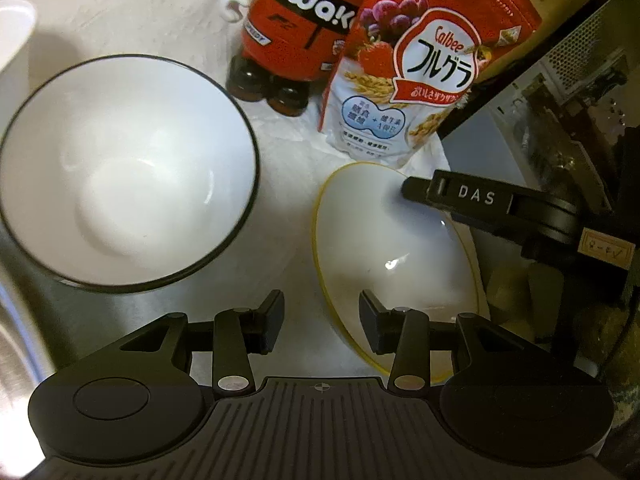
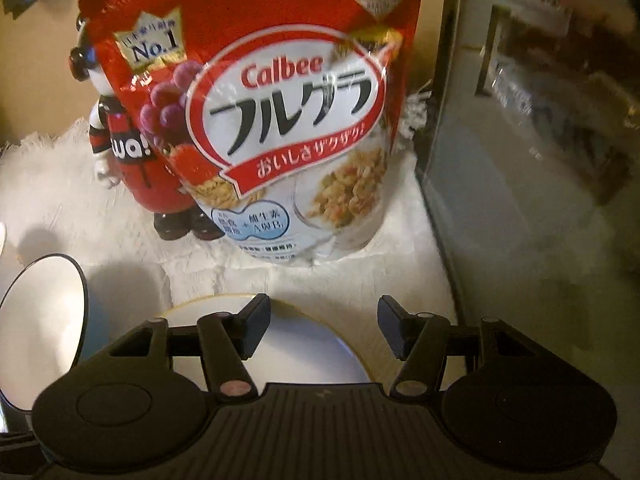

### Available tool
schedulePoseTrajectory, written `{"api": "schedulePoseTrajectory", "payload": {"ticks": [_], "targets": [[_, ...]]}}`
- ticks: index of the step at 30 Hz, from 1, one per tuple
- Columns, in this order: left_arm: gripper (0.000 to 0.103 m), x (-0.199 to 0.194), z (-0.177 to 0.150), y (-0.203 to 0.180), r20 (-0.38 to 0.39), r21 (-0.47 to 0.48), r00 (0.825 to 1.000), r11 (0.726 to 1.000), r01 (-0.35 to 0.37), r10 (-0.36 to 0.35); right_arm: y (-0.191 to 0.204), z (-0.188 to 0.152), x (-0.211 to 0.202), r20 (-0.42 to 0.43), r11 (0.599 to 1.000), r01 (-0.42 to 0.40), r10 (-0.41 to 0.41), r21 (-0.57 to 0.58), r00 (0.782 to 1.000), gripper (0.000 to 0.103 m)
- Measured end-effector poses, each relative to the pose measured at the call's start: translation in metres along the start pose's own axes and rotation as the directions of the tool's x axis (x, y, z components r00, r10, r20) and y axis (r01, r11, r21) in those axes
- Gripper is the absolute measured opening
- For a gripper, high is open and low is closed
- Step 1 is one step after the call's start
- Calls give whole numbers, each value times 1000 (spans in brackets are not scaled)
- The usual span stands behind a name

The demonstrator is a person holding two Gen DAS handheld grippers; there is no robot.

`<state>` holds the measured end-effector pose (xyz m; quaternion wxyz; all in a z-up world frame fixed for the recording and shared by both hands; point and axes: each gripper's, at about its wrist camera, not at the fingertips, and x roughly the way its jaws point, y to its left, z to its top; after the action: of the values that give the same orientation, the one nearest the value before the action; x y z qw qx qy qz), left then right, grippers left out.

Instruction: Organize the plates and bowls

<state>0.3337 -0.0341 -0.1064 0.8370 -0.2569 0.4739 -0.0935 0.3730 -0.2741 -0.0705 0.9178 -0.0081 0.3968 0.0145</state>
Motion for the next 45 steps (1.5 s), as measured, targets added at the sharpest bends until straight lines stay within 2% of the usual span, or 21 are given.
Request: {"api": "schedulePoseTrajectory", "payload": {"ticks": [3, 6, 11, 18, 24, 30, 40, 42, 45], "targets": [[44, 4, 2, -3, 7, 5, 1000, 1000, 9, -9, -1, -2, -6, -9, 1000, -22, 22, -18, 1000, 59], [42, 7, 4, -6, 6, 7, 1000, 1000, 24, -24, 0, -3, -4, -27, 999, -11, 9, -50, 1000, 59], [40, 11, 6, -12, -13, 25, 1000, 1000, -4, 4, -9, -9, 16, -130, 995, -90, 95, 44, 987, 61], [39, 2, -2, -11, -57, 55, 998, 998, -13, 16, -2, -21, -2, -115, 994, -105, 109, 41, 987, 62], [39, -18, -18, -8, -91, 108, 995, 994, -21, 31, 7, -39, -18, -139, 990, -130, 135, 45, 981, 63], [39, -38, -25, -1, -90, 116, 995, 992, -42, 53, 8, -58, -27, -203, 976, -182, 204, 122, 958, 63], [40, -73, -49, 20, -138, 124, 986, 990, -72, 89, 32, -89, -59, -247, 951, -271, 301, 149, 921, 63], [40, -74, -51, 26, -142, 115, 986, 991, -69, 85, 35, -96, -56, -256, 950, -277, 306, 145, 917, 63], [40, -76, -53, 28, -148, 113, 987, 992, -50, 67, 42, -102, -54, -257, 959, -255, 279, 124, 925, 65]]}}
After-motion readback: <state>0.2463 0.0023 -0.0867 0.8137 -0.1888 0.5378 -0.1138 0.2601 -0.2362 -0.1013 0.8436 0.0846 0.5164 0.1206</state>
